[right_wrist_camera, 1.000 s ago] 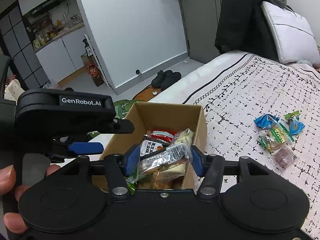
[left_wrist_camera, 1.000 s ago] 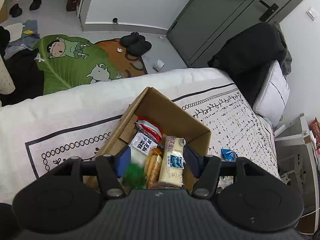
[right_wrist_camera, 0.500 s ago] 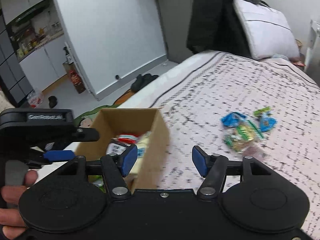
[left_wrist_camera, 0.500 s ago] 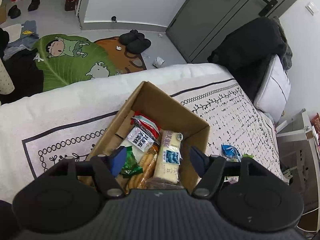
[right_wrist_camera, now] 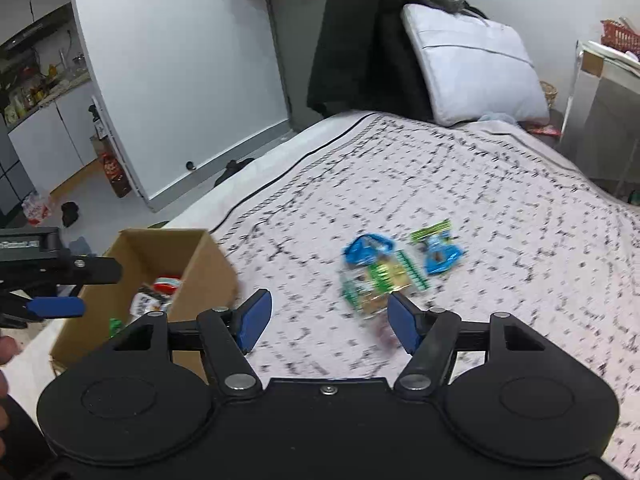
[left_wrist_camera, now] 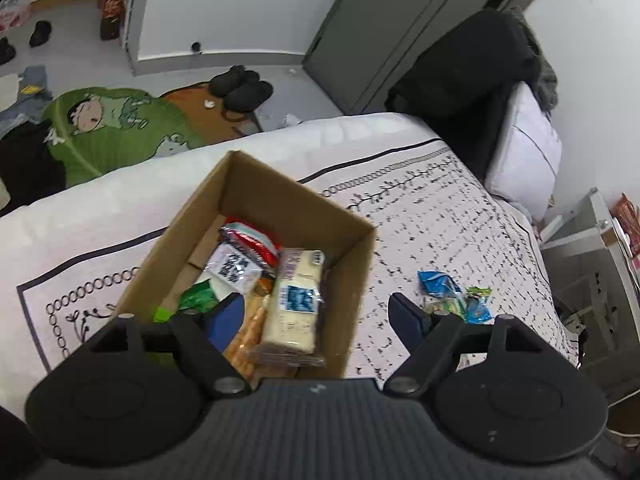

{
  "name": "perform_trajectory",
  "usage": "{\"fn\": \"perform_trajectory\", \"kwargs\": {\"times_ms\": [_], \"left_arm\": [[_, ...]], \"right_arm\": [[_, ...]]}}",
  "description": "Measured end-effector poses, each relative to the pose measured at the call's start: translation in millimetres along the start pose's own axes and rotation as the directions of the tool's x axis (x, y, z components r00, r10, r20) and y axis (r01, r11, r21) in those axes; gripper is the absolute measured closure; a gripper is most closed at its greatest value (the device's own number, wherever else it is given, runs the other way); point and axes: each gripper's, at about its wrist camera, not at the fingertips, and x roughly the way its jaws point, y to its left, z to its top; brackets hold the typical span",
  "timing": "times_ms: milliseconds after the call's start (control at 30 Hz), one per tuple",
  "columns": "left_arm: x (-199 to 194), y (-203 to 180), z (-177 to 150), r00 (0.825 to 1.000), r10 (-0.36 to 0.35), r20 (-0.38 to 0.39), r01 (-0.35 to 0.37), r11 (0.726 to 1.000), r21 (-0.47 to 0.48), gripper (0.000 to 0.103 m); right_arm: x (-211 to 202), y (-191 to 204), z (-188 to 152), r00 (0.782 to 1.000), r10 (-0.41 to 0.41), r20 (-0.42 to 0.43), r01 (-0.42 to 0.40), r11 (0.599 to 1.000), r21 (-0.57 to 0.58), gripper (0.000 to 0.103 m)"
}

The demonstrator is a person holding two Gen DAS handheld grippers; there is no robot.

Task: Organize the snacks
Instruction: 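Move both open tools back over the remaining snacks, then grasp the pink clear packet with the right tool while the left tool grasps the green-and-yellow packet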

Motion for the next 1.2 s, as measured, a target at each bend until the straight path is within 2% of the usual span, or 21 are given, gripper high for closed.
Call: {"fn": "perform_trajectory", "kwargs": {"times_ms": [267, 600, 733, 1000, 1200], "left_arm": [[1, -23, -10, 0.999, -0.036, 0.035, 0.033, 0.997, 0.074, 0.025], [21, -58, -14, 0.998, -0.055, 0.03, 0.05, 0.987, 0.152, 0.025], [33, -73, -14, 0.998, -0.063, 0.006, 0.061, 0.985, 0.164, 0.025], [64, -100, -15, 0.997, -0.027, -0.069, 0.039, 0.981, 0.19, 0.025], [86, -124, -18, 0.996, -0.01, -0.084, 0.032, 0.964, 0.265, 0.025]], "right_arm": [[17, -38, -5, 1.0, -0.002, 0.0, 0.002, 0.998, 0.063, 0.038], [37, -61, -21, 0.998, 0.053, -0.031, -0.049, 0.992, 0.114, 0.037], [46, -65, -23, 0.997, 0.068, -0.039, -0.063, 0.991, 0.115, 0.035], [71, -78, -23, 0.995, 0.07, -0.075, -0.06, 0.991, 0.122, 0.033], [92, -81, -26, 0.992, 0.056, -0.116, -0.043, 0.993, 0.114, 0.033]]}}
